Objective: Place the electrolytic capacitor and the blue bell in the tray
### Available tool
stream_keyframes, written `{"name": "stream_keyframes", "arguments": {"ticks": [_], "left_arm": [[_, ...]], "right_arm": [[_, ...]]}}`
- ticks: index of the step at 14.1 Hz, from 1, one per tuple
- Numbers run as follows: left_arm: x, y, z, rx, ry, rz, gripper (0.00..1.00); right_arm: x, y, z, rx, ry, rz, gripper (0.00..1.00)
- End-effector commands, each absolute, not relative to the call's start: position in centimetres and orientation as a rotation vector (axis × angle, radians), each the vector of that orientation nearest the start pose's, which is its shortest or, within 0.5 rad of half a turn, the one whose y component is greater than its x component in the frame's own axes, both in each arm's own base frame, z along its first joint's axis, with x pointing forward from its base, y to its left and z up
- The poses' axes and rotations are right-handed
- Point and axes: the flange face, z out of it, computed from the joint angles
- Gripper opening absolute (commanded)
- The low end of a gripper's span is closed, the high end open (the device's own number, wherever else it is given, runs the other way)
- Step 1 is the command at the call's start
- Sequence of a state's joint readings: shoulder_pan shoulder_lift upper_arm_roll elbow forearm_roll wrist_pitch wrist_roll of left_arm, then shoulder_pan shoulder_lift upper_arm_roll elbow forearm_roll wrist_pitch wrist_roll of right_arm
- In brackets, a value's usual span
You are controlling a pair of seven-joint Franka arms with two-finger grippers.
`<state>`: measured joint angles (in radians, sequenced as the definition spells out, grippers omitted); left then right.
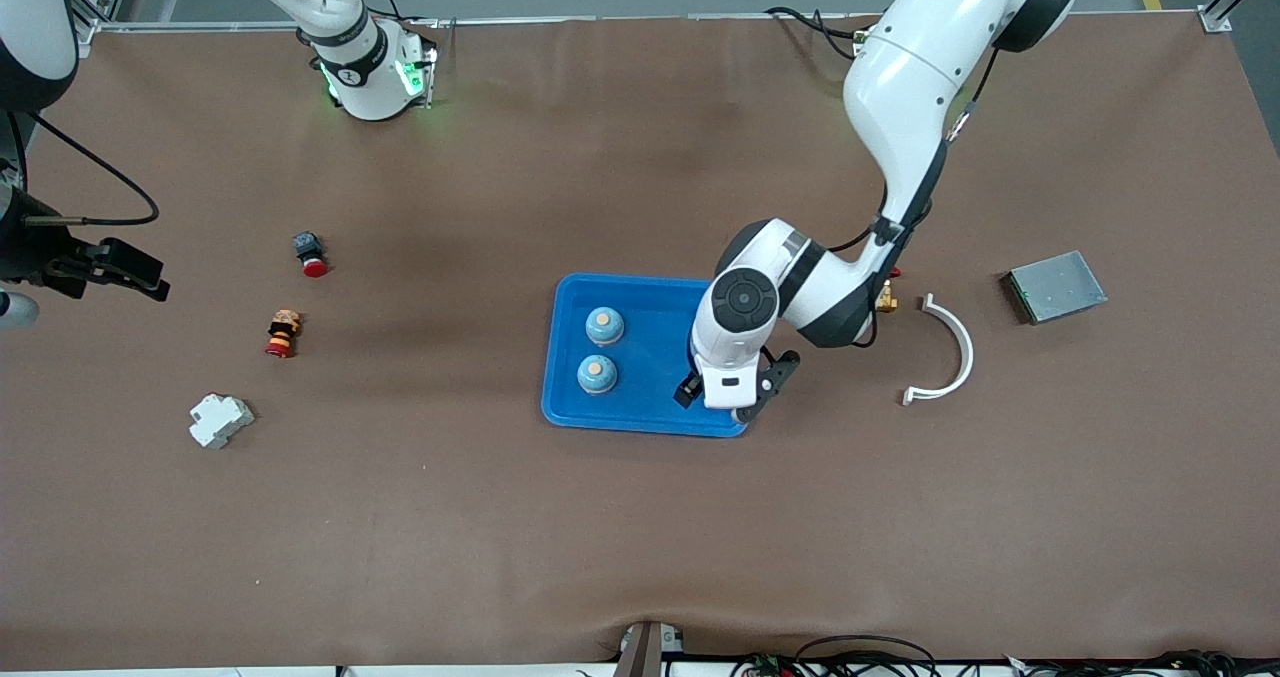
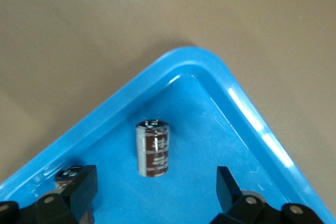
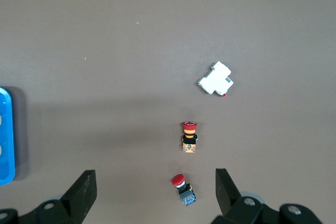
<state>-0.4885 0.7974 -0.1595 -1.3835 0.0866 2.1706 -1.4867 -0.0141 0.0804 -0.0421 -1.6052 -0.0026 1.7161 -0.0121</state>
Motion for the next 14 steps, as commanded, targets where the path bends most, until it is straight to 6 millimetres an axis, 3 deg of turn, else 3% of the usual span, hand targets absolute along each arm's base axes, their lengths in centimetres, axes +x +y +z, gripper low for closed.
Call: {"name": "stream_keyframes", "arguments": {"ticks": [1, 7, 10, 14], "left_arm": [[60.2, -40.4, 26.6, -2.863, -1.204, 0.066, 1.00], [61.2, -36.2, 32.2, -2.874, -1.070, 0.119, 1.00], [61.5, -32.5, 34.9, -2.878, -0.943, 0.209, 1.00], [60.9, -26.9, 40.1, -2.919, -0.696, 0.335, 1.00]], "right_arm": [[58.1, -3.1, 58.1, -3.132, 0.064, -0.051, 1.00], [57.9, -2.8, 58.2, -3.132, 0.062, -0.034, 1.00], [58.0, -2.8, 58.2, -3.132, 0.062, -0.032, 1.00], [58.0, -2.9, 58.5, -3.132, 0.062, -0.039, 1.00]]}}
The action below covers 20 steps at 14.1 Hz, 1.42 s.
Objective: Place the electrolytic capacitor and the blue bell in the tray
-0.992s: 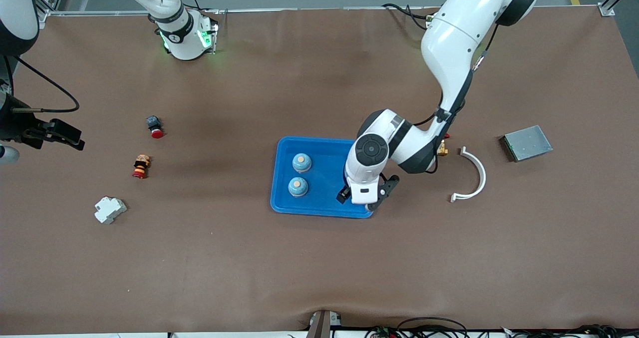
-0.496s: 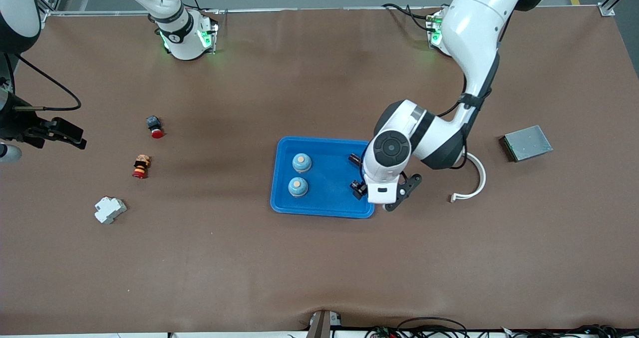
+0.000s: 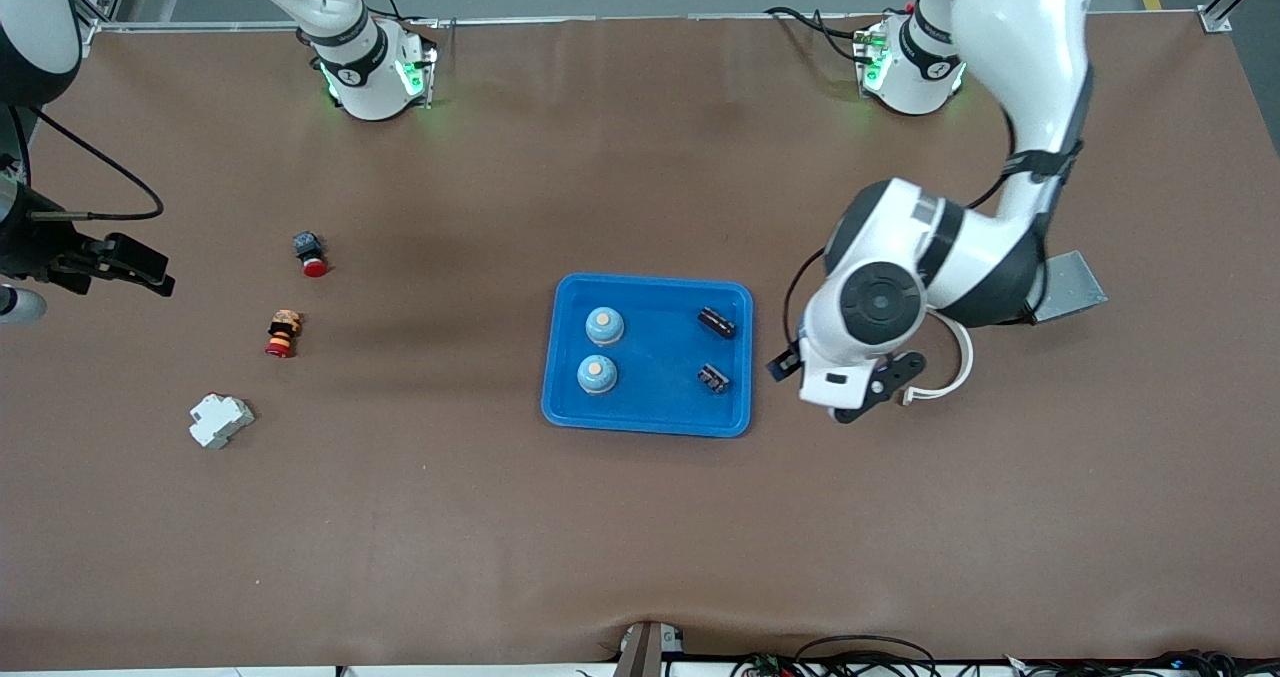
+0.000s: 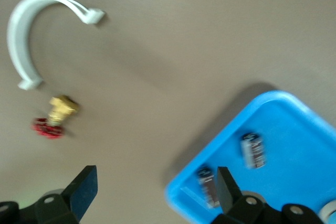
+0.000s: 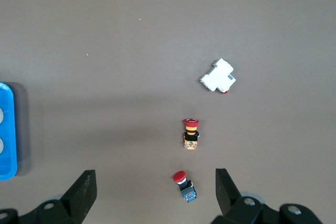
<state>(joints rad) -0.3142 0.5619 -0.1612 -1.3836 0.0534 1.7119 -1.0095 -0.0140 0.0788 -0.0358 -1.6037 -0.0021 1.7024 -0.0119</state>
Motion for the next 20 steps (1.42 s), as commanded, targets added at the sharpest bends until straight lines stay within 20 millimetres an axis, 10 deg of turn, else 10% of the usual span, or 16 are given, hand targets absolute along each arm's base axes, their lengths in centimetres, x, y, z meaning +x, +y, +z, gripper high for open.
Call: {"name": "stream_keyframes", "arguments": {"ticks": [1, 14, 20], "left_arm": [[60.6, -25.5, 41.3, -2.928, -0.662, 0.338, 1.00], [54.0, -6.0, 49.1, -3.095, -0.192, 0.375, 1.00], [51.9, -1.7, 51.3, -3.124, -0.128, 0.320, 1.00]], "right_arm": [[58.0, -2.9, 58.4, -3.131, 0.064, -0.034, 1.00], [57.9, -2.9, 58.4, -3.111, 0.105, -0.030, 1.00], [57.6, -3.0, 59.1, -3.110, 0.126, -0.037, 1.00]]}}
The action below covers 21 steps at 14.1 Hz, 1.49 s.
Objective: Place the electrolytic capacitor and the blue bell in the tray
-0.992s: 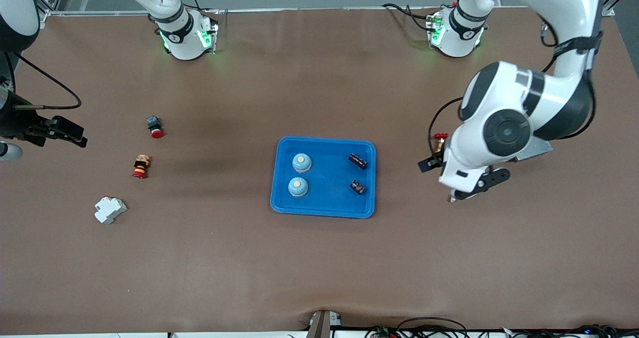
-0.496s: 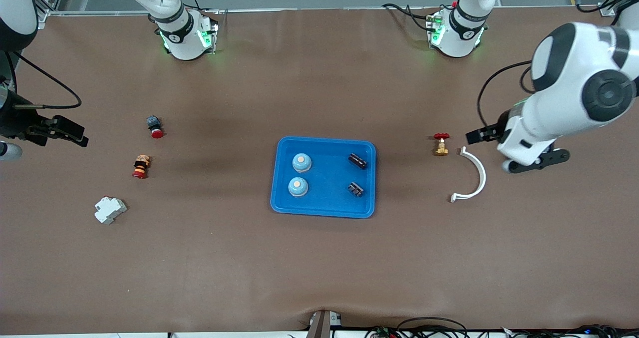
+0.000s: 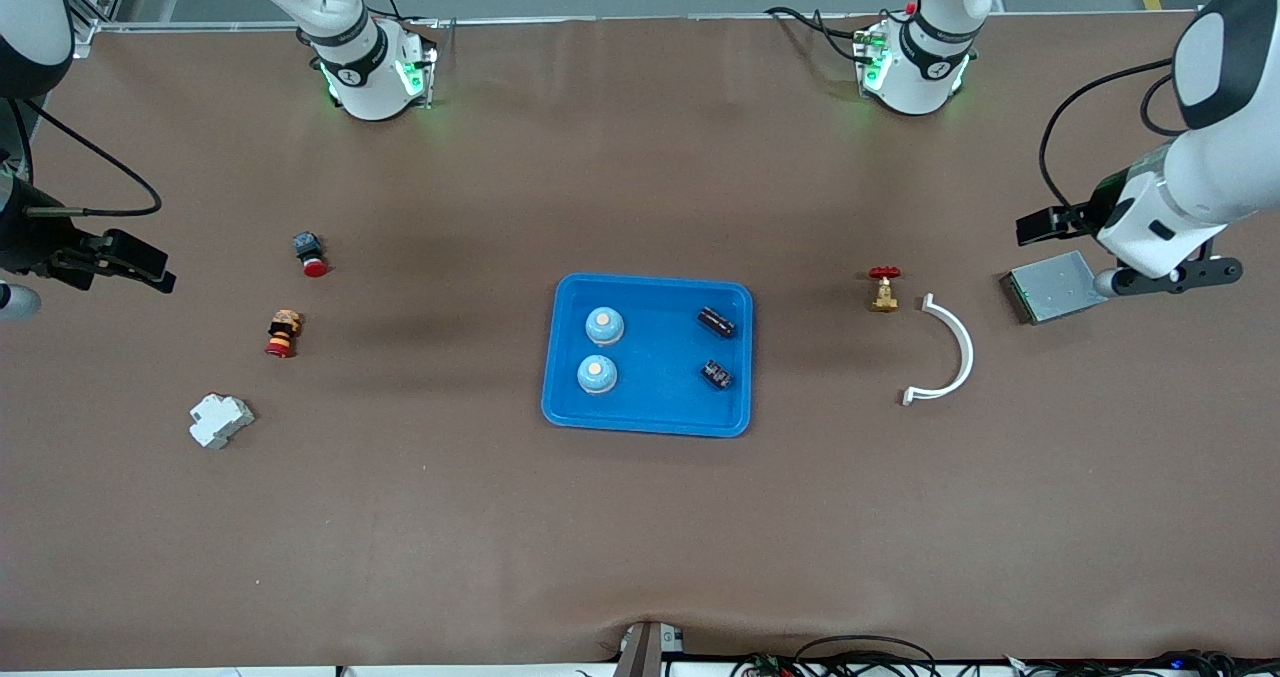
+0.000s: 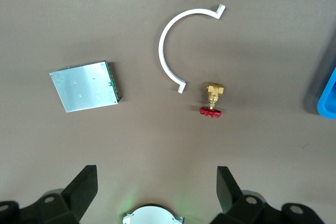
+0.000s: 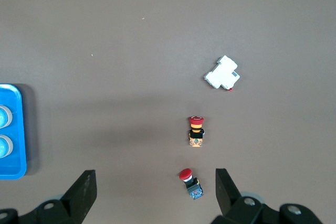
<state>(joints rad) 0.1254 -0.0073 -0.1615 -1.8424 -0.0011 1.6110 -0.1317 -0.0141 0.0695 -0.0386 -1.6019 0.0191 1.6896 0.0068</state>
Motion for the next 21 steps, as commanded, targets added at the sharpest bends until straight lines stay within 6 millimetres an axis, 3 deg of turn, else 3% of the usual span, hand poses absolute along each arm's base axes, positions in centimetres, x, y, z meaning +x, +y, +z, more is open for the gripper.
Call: {"name": "stream_keyframes", "arguments": {"ticks": [1, 7, 10, 13, 17, 21], "left_arm": [[51.4, -1.0, 51.6, -3.123, -0.148, 0.303, 1.00], [50.2, -1.3, 53.7, -3.128, -0.149, 0.157, 1.00], [47.4, -2.1, 53.0, -3.112, -0.153, -0.014, 1.00], [47.1, -2.2, 53.5, -3.111, -0.155, -0.060, 1.00], [48.9, -2.4, 56.8, -3.125, -0.153, -0.136, 1.00], [54.5, -2.2, 61.9, -3.161, -0.125, -0.096, 1.00]], "right_arm": [[57.6, -2.9, 59.0, -3.110, 0.124, -0.034, 1.00], [57.4, -3.2, 59.3, -3.109, 0.150, -0.037, 1.00], [57.4, -3.3, 59.3, -3.109, 0.152, -0.039, 1.00], [57.4, -3.5, 59.3, -3.109, 0.155, -0.039, 1.00], [57.4, -3.5, 59.3, -3.109, 0.157, -0.041, 1.00], [57.5, -3.3, 59.2, -3.109, 0.150, -0.039, 1.00]]}}
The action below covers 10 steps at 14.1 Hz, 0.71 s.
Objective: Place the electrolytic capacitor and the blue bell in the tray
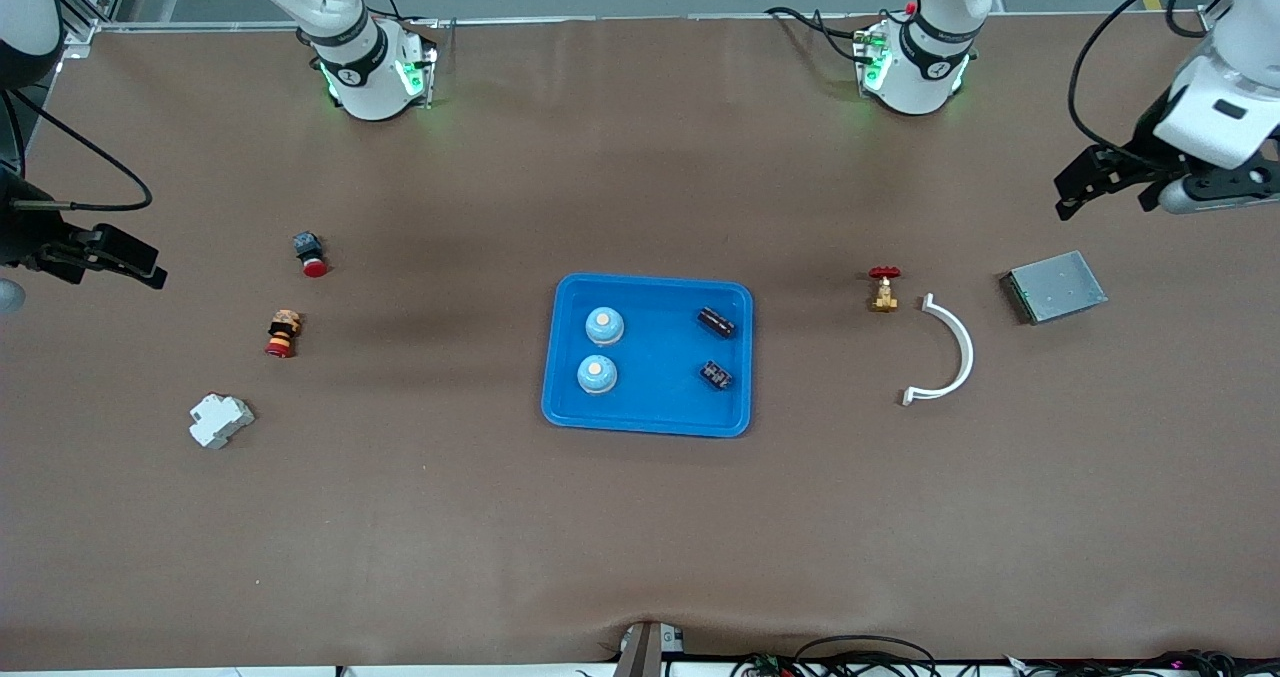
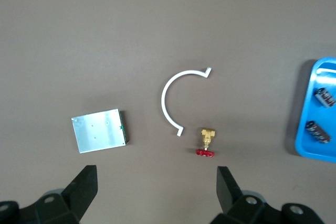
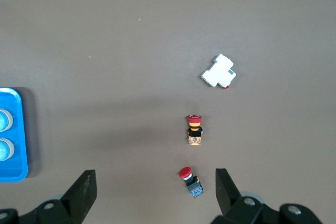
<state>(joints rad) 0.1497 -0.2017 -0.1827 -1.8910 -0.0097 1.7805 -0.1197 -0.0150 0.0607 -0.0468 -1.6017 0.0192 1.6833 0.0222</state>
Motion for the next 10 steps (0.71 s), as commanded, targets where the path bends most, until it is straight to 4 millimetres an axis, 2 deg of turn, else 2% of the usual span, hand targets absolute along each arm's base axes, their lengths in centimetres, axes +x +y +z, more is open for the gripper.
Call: {"name": "stream_keyframes", "arguments": {"ticks": [1, 4, 6, 10], "left_arm": [[55.2, -2.2, 62.9, -3.169, -0.121, -0.086, 1.00], [55.8, -2.7, 64.0, -3.159, -0.100, -0.114, 1.00], [55.7, -3.5, 64.1, -3.157, -0.075, -0.116, 1.00], [55.8, -3.4, 64.0, -3.157, -0.075, -0.121, 1.00]], "right_arm": [[57.5, -2.9, 59.2, -3.109, 0.138, -0.036, 1.00], [57.5, -2.5, 59.2, -3.110, 0.126, -0.036, 1.00], [57.5, -2.7, 59.2, -3.109, 0.133, -0.036, 1.00], [57.5, -2.5, 59.1, -3.109, 0.128, -0.036, 1.00]]}}
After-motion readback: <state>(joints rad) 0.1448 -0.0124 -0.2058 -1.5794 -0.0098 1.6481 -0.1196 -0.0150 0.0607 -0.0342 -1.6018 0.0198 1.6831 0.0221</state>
